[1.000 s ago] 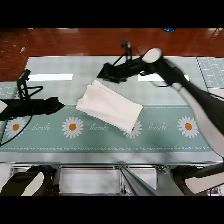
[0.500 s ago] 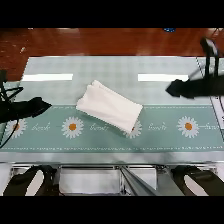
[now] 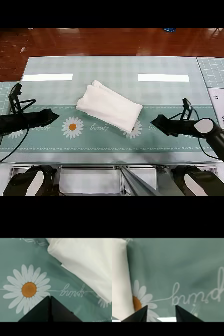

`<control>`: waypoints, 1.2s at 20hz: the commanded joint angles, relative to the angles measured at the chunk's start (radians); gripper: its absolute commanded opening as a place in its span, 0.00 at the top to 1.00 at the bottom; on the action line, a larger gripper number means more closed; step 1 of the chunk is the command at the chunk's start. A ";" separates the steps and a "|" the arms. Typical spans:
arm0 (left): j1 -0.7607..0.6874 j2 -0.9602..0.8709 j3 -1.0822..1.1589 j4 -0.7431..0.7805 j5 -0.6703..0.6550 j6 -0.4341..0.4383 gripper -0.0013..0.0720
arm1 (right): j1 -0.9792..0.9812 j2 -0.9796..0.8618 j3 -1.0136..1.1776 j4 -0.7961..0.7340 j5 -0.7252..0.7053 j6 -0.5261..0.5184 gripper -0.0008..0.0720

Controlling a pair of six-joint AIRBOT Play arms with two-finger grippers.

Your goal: Fold the shirts.

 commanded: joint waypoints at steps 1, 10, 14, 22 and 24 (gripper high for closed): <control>-0.003 0.001 -0.011 -0.001 0.021 0.001 0.93 | 0.032 -0.158 -0.020 0.378 -0.045 -0.259 0.42; -0.003 0.001 -0.011 -0.001 0.026 0.002 0.93 | 0.259 -0.571 0.326 0.478 -0.045 -0.317 0.43; -0.003 0.001 -0.011 -0.013 0.026 0.002 0.93 | 0.284 -0.622 0.493 0.478 0.076 -0.402 0.96; -0.003 0.001 -0.011 -0.016 0.026 0.001 0.93 | 0.277 -0.614 1.107 0.002 0.270 -0.126 0.96; -0.003 0.001 -0.011 -0.016 0.026 0.001 0.93 | 0.248 -0.614 1.270 -0.078 0.342 -0.076 0.96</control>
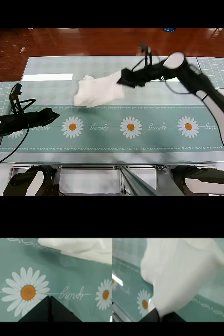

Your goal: Fold the shirts.

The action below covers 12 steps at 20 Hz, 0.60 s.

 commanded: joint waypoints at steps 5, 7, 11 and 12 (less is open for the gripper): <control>0.000 0.001 0.000 -0.001 -0.001 0.000 0.93 | -0.190 0.001 0.499 -0.214 0.292 0.152 0.96; 0.000 0.001 0.000 -0.019 -0.002 0.000 0.93 | -0.288 0.003 0.570 -0.208 0.365 0.166 0.96; 0.000 0.001 0.000 -0.058 -0.002 0.024 0.93 | -0.497 0.056 0.607 -0.191 0.465 0.217 0.96; 0.000 0.001 0.000 -0.061 -0.001 0.039 0.93 | -0.550 0.079 0.607 -0.191 0.495 0.228 0.96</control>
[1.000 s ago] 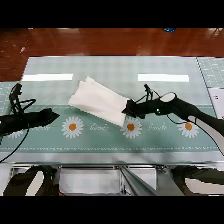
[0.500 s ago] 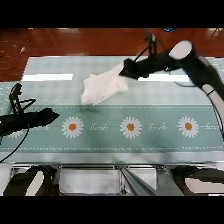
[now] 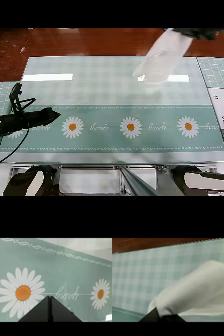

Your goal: Fold the shirts.

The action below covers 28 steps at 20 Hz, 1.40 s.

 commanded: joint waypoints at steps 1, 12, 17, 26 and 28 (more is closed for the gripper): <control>0.000 0.000 0.000 -0.022 0.002 0.024 0.93 | -0.183 0.061 0.034 0.000 0.124 0.046 0.96; 0.000 0.000 0.000 -0.187 0.120 0.126 0.93 | -0.595 0.341 -0.182 -0.257 0.439 0.043 0.96; -0.004 -0.012 0.000 -0.230 0.166 0.158 0.93 | -0.824 0.555 -0.632 -0.442 0.439 -0.048 0.96; -0.066 -0.169 0.000 -0.230 0.196 0.171 0.93 | -1.031 0.705 -1.153 -1.015 0.381 0.026 0.79; -0.088 -0.212 0.000 -0.230 0.204 0.192 0.93 | -1.031 0.705 -1.207 -1.062 0.331 0.054 0.41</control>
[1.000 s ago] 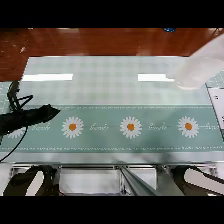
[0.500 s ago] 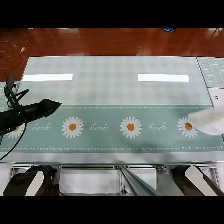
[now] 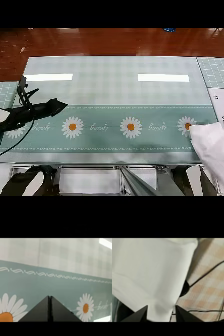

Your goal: Fold the shirts.

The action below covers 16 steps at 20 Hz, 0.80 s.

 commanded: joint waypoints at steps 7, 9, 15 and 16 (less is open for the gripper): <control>-0.043 -0.330 0.476 0.000 -0.082 0.092 0.93 | -0.013 -0.077 0.109 0.447 -0.480 0.023 0.87; -0.048 -0.405 0.743 0.002 -0.146 0.091 0.93 | 0.078 -0.138 0.237 0.849 -0.648 -0.128 0.96; -0.217 -0.502 1.214 0.457 -0.231 -0.181 0.93 | 0.882 -0.375 0.571 0.736 -0.777 -0.223 0.96; -0.254 -0.504 1.194 0.531 -0.269 -0.188 0.93 | 0.981 -0.413 0.570 0.630 -0.762 -0.183 0.96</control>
